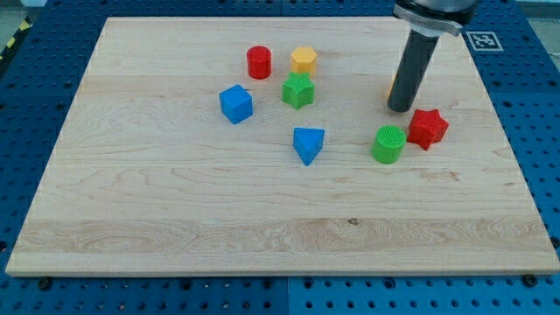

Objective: Place the yellow heart near right to the yellow hexagon

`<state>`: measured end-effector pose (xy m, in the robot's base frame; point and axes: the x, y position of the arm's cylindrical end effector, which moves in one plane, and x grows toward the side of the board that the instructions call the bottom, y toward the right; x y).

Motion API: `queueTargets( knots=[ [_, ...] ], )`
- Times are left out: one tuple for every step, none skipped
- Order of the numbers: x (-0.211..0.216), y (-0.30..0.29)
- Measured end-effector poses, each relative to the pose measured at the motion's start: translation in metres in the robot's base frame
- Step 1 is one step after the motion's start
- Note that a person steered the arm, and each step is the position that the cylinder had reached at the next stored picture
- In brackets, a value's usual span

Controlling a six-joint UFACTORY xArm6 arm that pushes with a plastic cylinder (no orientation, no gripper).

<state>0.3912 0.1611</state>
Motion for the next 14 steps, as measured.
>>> queueTargets(
  knots=[
    [-0.001, 0.0],
    [-0.001, 0.0],
    [-0.001, 0.001],
    [-0.002, 0.002],
    [-0.004, 0.008],
    [-0.004, 0.023],
    [-0.012, 0.03],
    [-0.035, 0.029],
    [-0.046, 0.023],
    [-0.046, 0.027],
    [-0.069, 0.044],
    [-0.089, 0.044],
    [-0.08, 0.036],
    [-0.068, 0.028]
  ],
)
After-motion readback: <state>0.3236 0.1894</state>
